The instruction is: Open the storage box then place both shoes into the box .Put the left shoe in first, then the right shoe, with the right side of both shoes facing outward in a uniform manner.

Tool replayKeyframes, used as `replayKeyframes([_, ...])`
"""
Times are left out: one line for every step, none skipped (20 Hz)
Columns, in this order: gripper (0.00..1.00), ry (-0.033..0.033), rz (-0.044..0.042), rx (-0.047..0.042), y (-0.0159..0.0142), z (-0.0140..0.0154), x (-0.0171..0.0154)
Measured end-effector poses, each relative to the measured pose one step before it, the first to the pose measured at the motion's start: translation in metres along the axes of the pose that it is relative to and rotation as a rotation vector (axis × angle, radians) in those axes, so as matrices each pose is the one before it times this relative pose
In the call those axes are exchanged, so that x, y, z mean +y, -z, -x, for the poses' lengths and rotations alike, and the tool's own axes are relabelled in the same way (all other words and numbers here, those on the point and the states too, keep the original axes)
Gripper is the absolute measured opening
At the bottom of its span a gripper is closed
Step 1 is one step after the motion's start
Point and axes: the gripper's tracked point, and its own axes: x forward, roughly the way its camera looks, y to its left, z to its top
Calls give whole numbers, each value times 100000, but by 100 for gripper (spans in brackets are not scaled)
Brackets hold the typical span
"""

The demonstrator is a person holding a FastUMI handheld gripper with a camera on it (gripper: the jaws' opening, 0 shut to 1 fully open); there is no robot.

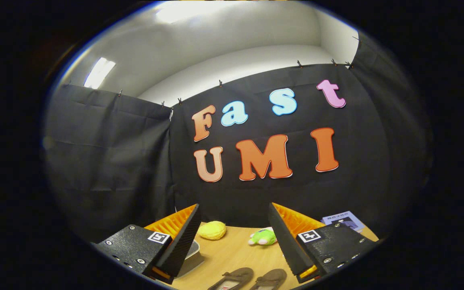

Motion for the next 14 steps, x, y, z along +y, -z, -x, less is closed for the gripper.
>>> replayKeyframes([99, -1972, -2387, 2487, 976, -334, 639])
replayKeyframes([99, -2255, -2568, 2804, 848, -309, 626])
replayKeyframes([99, -2050, -2949, 2763, 857, -437, 477])
replayKeyframes([99, -2164, -2993, 2635, 903, -445, 542])
replayKeyframes([98, -1849, -3108, 2951, 1032, -420, 510])
replayKeyframes([99, -790, -2718, 3576, 1156, -585, 293])
replayKeyframes([99, -707, -1734, 4046, 1378, -554, 55])
replayKeyframes([99, -1534, -1483, 3517, 1310, -687, 293])
replayKeyframes([99, -1355, -1753, 3284, 1155, -757, 390])
replayKeyframes([98, -1245, -1946, 3320, 1144, -365, 176])
replayKeyframes([98, -1146, -2241, 3289, 1147, -531, 204])
replayKeyframes([98, -1358, -2463, 3612, 1066, -639, 203])
replayKeyframes([98, -1640, -2803, 3174, 921, -942, 468])
replayKeyframes([98, -1753, -2924, 3231, 775, -792, 269])
